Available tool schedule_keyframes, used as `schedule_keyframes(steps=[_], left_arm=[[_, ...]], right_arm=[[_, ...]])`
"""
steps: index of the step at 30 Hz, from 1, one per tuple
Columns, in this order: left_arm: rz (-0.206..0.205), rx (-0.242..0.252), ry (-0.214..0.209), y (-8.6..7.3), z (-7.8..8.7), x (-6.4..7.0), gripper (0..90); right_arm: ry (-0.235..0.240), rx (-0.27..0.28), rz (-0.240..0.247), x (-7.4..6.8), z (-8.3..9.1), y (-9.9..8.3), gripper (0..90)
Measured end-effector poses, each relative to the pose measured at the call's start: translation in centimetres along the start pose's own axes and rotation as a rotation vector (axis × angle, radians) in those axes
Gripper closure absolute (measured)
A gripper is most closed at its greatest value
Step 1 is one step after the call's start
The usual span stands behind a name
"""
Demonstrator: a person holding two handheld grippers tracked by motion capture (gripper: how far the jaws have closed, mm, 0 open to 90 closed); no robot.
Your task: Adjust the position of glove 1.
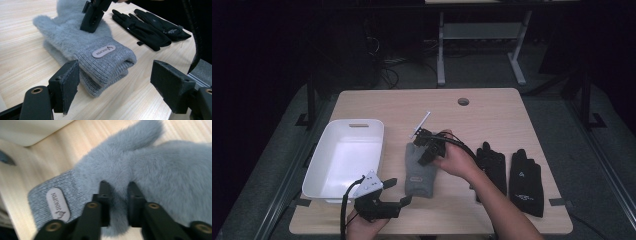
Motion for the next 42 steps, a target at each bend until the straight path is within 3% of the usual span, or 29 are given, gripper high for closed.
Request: schedule_keyframes(steps=[2, 4, 7, 9, 16, 21, 25, 26, 30, 34, 42], left_arm=[[0.0, 0.0, 0.001, 0.0, 0.0, 0.0, 23.2], [-0.001, -0.001, 0.001, 0.0, 0.0, 0.0, 23.2], [0.0, -0.001, 0.002, 0.0, 0.0, 0.0, 23.2], [-0.004, -0.004, 0.002, 0.0, -0.1, 0.0, 23.2], [-0.004, -0.009, 0.001, 0.0, -0.1, 0.2, 23.4], [-0.005, -0.01, -0.001, -0.1, -0.2, 0.2, 23.4], [-0.003, -0.012, -0.002, -0.1, -0.3, 0.2, 23.5], [-0.005, -0.015, -0.002, -0.1, -0.3, 0.2, 23.4], [-0.01, -0.019, -0.004, -0.1, -0.4, 0.2, 23.4], [-0.001, -0.02, -0.008, -0.1, -0.4, 0.1, 23.4], [0.017, -0.017, -0.021, -0.1, -0.6, -0.1, 23.4]], right_arm=[[-0.003, 0.018, -0.018, 0.2, -0.1, -0.2, 63.4], [-0.009, 0.052, -0.025, 0.3, 0.1, -0.4, 59.5], [-0.005, 0.081, -0.035, 0.4, 0.5, -0.5, 61.4], [-0.005, 0.101, -0.05, 0.4, 0.7, -0.8, 71.5], [-0.013, 0.063, -0.068, 0.6, -1.2, -1.7, 73.7], [0.007, 0.128, -0.119, 1.4, -0.7, -2.7, 55.2], [0.012, 0.154, -0.161, 2.2, 0.1, -3.3, 49.2], [0.007, 0.173, -0.179, 2.8, 0.4, -3.7, 42.9], [0.031, 0.191, -0.233, 4.0, 0.6, -4.2, 35.3], [0.036, 0.214, -0.286, 5.3, 0.2, -4.3, 33.1], [0.06, 0.211, -0.372, 7.4, -1.4, -4.3, 31.2]])
Point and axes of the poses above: each handheld gripper's, and its own axes: z roughly backward along the jaws, y roughly out of its top, x roughly to its right, the point moved 1 cm from there along -z, roughly forward along the jaws, and after that the axes turned 9 degrees about -y, right-handed, at the moved point
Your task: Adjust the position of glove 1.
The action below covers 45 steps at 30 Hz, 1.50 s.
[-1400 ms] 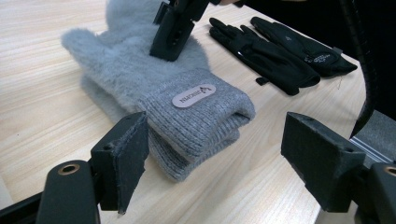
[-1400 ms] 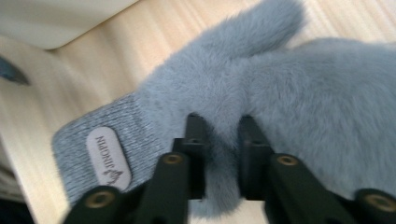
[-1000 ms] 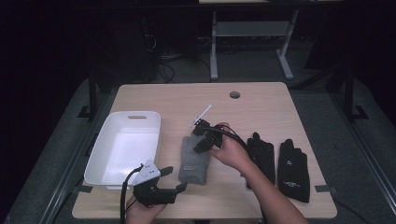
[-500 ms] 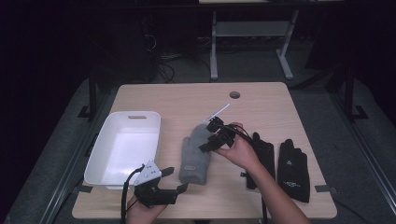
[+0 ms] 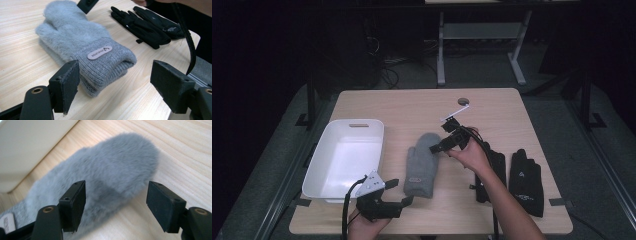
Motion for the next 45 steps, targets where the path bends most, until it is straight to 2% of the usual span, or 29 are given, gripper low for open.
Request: schedule_keyframes(steps=[2, 5, 10, 19, 24, 28, 29, 30, 33, 34, 39, 43, 45], left_arm=[[-0.005, -0.005, -0.001, 0.1, -0.1, 0.1, 23.4], [-0.02, -0.007, -0.014, 0.2, -0.3, 0.5, 23.4], [-0.02, -0.016, -0.026, 0.2, -0.6, 0.6, 23.4], [-0.019, -0.016, -0.04, 0.2, -0.9, 0.8, 23.4], [-0.017, -0.021, -0.041, 0.2, -0.9, 0.7, 23.3], [-0.013, -0.02, -0.041, 0.2, -0.9, 0.5, 23.3], [0.0, -0.015, -0.05, 0.2, -0.9, 0.5, 23.4], [0.004, -0.012, -0.055, 0.2, -0.9, 0.5, 23.4], [0.011, -0.011, -0.06, 0.2, -0.8, 0.4, 23.4], [0.014, -0.014, -0.06, 0.3, -0.8, 0.4, 23.4], [0.033, -0.013, -0.073, 0.4, -0.9, 0.2, 23.4], [0.073, 0.004, -0.11, 0.7, -0.9, 0.2, 23.4], [0.072, 0.013, -0.121, 1.2, -0.8, 0.4, 23.4]], right_arm=[[0.007, 0.001, -0.013, 0.3, -0.2, 0.1, 31.2], [0.041, -0.001, -0.08, 1.3, -1.2, 0.3, 31.2], [0.063, -0.014, -0.137, 2.1, -2.7, 0.5, 30.2], [0.099, -0.032, -0.184, 2.4, -4.9, 0.6, 30.7], [0.117, -0.039, -0.193, 2.5, -5.5, 0.4, 36.0], [0.121, -0.046, -0.188, 2.3, -5.6, 0.4, 44.6], [0.128, -0.048, -0.192, 2.3, -5.6, 0.4, 49.1], [0.163, -0.051, -0.212, 2.4, -5.8, 0.3, 54.4], [0.195, -0.053, -0.234, 2.5, -5.8, 0.3, 65.2], [0.192, -0.046, -0.231, 2.5, -5.7, 0.3, 68.0], [0.176, -0.019, -0.212, 2.1, -4.8, 0.3, 73.5], [0.187, 0.012, -0.206, 1.8, -3.6, 0.3, 74.2], [0.196, 0.026, -0.193, 1.7, -2.9, 0.2, 74.4]])
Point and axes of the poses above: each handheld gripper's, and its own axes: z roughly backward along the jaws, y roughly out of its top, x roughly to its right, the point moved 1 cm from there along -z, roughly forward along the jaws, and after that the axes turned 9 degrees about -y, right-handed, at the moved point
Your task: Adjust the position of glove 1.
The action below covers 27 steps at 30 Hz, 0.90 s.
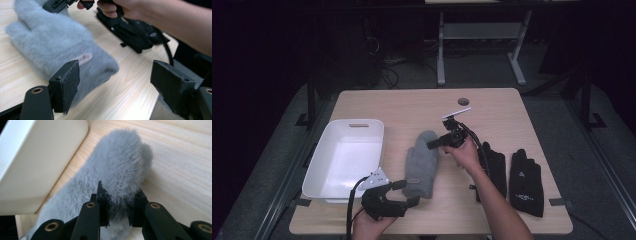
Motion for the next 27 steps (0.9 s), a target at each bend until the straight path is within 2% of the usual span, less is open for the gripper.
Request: schedule_keyframes(steps=[4, 6, 12, 19, 23, 27], left_arm=[[-0.007, 0.002, -0.007, 0.9, -0.1, 0.2, 23.4], [0.009, 0.005, -0.016, 1.3, -0.3, 0.2, 23.3], [0.01, -0.021, -0.027, 2.3, -1.0, 0.0, 23.3], [0.093, -0.048, -0.022, 3.1, -2.4, -1.5, 23.4], [0.15, -0.075, 0.002, 3.0, -3.2, -2.8, 23.7], [0.222, -0.108, 0.002, 2.6, -3.9, -3.9, 23.9]], right_arm=[[0.003, 0.028, 0.013, -0.2, 1.4, -0.5, 74.5], [0.005, 0.041, 0.016, -0.3, 2.3, -0.9, 74.5], [-0.023, 0.072, 0.037, 0.2, 4.3, -2.0, 74.5], [-0.049, 0.082, 0.006, 2.2, 5.3, -4.0, 74.1], [-0.05, 0.085, -0.021, 3.3, 5.1, -5.1, 73.4], [-0.05, 0.077, -0.036, 4.0, 4.6, -5.9, 73.3]])
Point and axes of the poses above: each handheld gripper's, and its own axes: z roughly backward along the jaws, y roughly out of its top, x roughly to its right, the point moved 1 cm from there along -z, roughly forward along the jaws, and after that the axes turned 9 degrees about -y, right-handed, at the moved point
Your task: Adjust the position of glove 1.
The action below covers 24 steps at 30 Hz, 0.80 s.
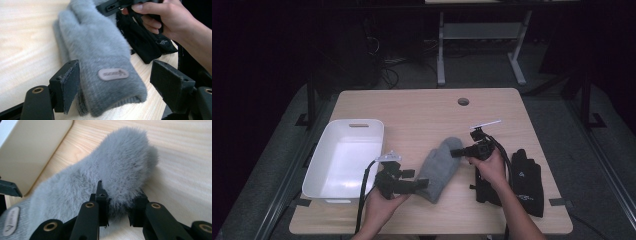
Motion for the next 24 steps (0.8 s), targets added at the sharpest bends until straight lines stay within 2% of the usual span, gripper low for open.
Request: schedule_keyframes(steps=[2, 6, 11, 14, 16, 19, 24], left_arm=[[0.03, -0.011, 0.004, -0.1, -0.3, -0.4, 23.9], [0.109, -0.042, -0.038, -0.4, -1.2, -1.4, 23.1], [0.166, -0.1, -0.049, -0.6, -2.1, -1.8, 19.2], [0.174, -0.13, -0.053, -0.7, -2.6, -2.1, 17.1], [0.199, -0.139, -0.073, -0.7, -2.8, -2.2, 17.1], [0.206, -0.16, -0.086, -0.7, -3.0, -2.4, 17.5], [0.234, -0.173, -0.12, -0.7, -3.1, -2.7, 30.5]], right_arm=[[-0.002, -0.007, -0.011, 0.2, -0.1, -0.2, 73.2], [-0.01, -0.009, 0.0, 0.3, -0.1, -0.2, 73.2], [-0.028, -0.01, 0.015, 0.2, -0.1, -0.4, 73.2], [-0.033, -0.011, 0.009, 0.3, -0.1, -0.5, 73.2], [-0.031, -0.008, 0.006, 0.4, -0.1, -0.7, 73.2], [-0.024, -0.009, -0.012, 0.6, 0.0, -0.9, 73.2], [-0.022, 0.002, -0.011, 0.9, 0.1, -1.1, 73.2]])
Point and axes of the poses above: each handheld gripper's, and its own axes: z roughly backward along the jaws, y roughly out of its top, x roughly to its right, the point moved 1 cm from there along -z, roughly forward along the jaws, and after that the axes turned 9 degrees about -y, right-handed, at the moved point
